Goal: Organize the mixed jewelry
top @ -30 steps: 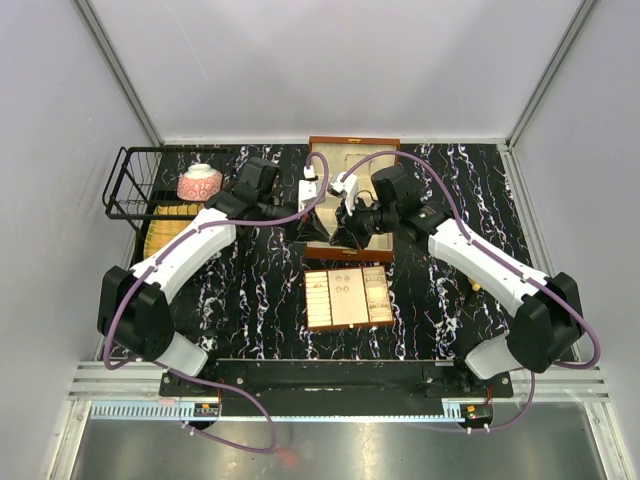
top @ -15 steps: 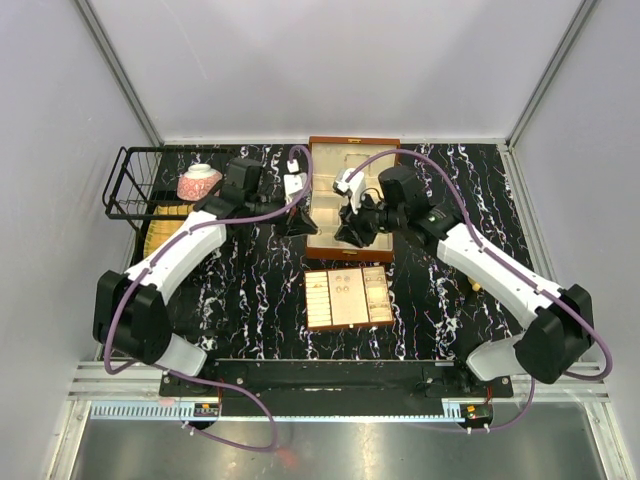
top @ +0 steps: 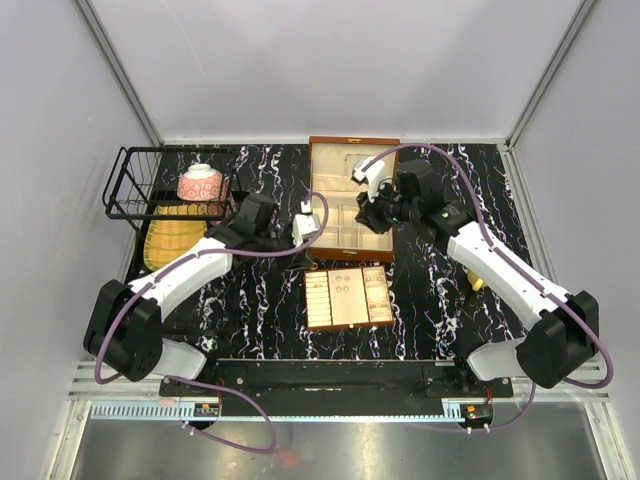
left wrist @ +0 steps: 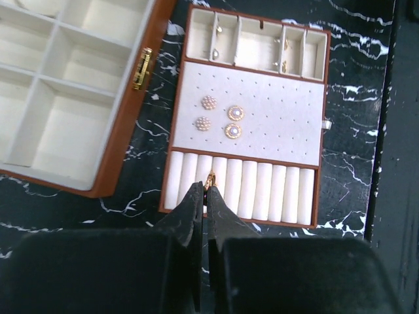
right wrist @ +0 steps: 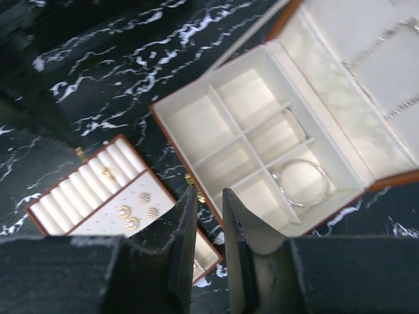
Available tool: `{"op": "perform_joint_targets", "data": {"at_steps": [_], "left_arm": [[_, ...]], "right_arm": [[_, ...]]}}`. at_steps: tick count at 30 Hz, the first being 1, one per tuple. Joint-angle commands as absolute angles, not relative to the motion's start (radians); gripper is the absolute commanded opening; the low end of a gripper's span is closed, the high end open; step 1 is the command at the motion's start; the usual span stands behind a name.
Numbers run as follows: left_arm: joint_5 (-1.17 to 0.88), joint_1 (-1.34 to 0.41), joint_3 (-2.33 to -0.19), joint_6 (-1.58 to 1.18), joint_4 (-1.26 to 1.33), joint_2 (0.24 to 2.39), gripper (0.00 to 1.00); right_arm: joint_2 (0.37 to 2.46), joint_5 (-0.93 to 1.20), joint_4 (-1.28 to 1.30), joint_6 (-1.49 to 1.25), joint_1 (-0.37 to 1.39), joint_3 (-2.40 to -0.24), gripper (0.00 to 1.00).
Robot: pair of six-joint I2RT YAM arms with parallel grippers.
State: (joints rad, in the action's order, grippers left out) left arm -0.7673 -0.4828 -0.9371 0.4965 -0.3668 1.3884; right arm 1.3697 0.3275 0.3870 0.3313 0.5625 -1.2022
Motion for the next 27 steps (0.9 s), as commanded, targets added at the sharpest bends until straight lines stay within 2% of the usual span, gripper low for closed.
{"op": "perform_joint_targets", "data": {"at_steps": [1,12,27], "left_arm": [[-0.666,-0.540,-0.874,0.511,-0.258,1.347,0.00],[-0.626,-0.607,-0.727,0.445,-0.045,1.322,0.00],[-0.624,-0.649,-0.548,0.367,0.216,1.316,0.00]], "right_arm": [[1.333,0.296,0.324,0.302,0.486,-1.192,0.27],[1.298,0.279,0.278,0.290,0.393,-1.114,0.27],[1.319,0.284,0.261,0.294,0.377,-1.088,0.27]]}}
